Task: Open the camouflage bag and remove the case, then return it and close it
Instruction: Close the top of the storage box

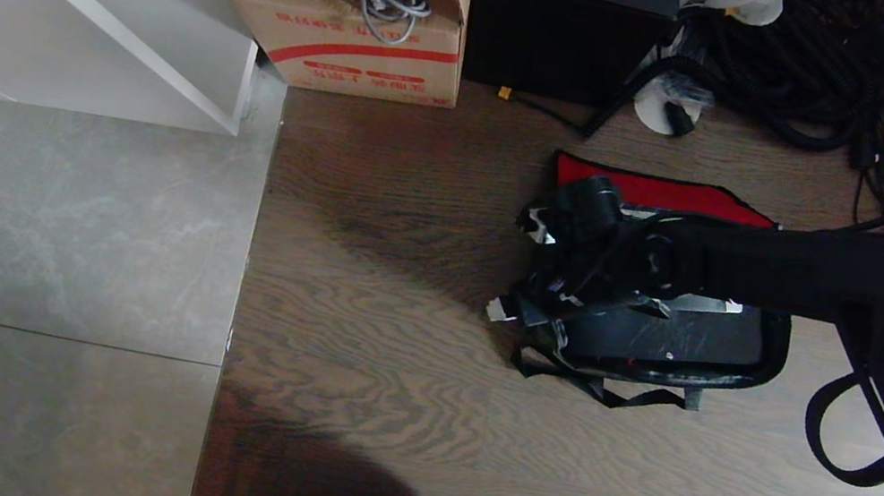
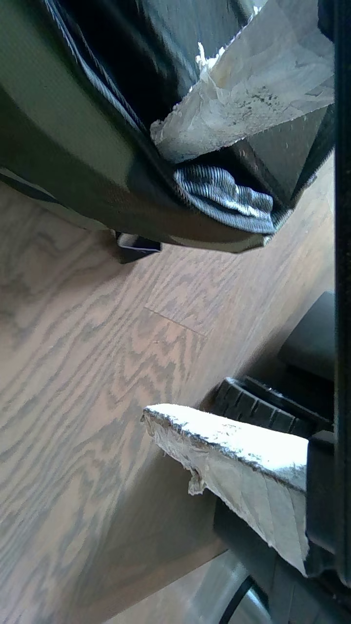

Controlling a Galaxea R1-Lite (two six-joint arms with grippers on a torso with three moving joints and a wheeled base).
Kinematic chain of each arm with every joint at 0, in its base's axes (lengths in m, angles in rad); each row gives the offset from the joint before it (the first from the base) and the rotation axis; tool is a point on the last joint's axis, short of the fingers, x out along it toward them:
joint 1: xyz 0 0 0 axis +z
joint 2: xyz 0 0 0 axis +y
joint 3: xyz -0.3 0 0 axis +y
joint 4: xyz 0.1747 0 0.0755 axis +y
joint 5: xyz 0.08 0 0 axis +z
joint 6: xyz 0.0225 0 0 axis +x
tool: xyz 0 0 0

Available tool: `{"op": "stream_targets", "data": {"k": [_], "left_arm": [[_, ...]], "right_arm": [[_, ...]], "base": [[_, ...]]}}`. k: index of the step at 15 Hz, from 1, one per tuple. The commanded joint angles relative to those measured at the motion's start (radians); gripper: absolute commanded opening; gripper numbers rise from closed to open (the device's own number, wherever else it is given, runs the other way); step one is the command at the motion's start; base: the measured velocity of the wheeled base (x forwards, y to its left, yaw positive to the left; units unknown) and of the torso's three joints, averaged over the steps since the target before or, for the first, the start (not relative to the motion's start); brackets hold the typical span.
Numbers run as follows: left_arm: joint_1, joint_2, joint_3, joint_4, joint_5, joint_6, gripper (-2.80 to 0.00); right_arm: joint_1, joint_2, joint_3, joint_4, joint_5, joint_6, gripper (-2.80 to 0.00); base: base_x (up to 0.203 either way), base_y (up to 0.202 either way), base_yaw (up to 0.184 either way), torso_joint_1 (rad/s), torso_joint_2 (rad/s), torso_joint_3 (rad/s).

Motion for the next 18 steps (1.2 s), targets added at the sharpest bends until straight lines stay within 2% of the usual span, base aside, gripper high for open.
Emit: {"op": "stream_targets", "data": {"k": [1, 12, 17, 18], "left_arm": [[0.0, 0.0, 0.0, -0.001, 0.0, -0.001, -2.8], [0.0, 0.0, 0.0, 0.0, 0.0, 0.0, -2.8], [0.0, 0.0, -0.002, 0.0, 0.0, 0.0, -2.8], [0.0, 0.0, 0.0, 0.0, 0.0, 0.0, -2.8]], "right_arm": [[0.006, 0.019, -0.002, 0.0, -0.003, 0.0, 0.0], [0.013, 0.017, -0.005, 0.002, 0.021, 0.043, 0.0], [0.011, 0.025, -0.014, -0.001, 0.031, 0.038, 0.0], [0.012, 0.028, -0.013, -0.001, 0.031, 0.038, -2.8]], "base": [[0.0, 0.0, 0.0, 0.0, 0.0, 0.0], [0.0, 0.0, 0.0, 0.0, 0.0, 0.0], [0.0, 0.0, 0.0, 0.0, 0.0, 0.0], [0.0, 0.0, 0.0, 0.0, 0.0, 0.0]]}}
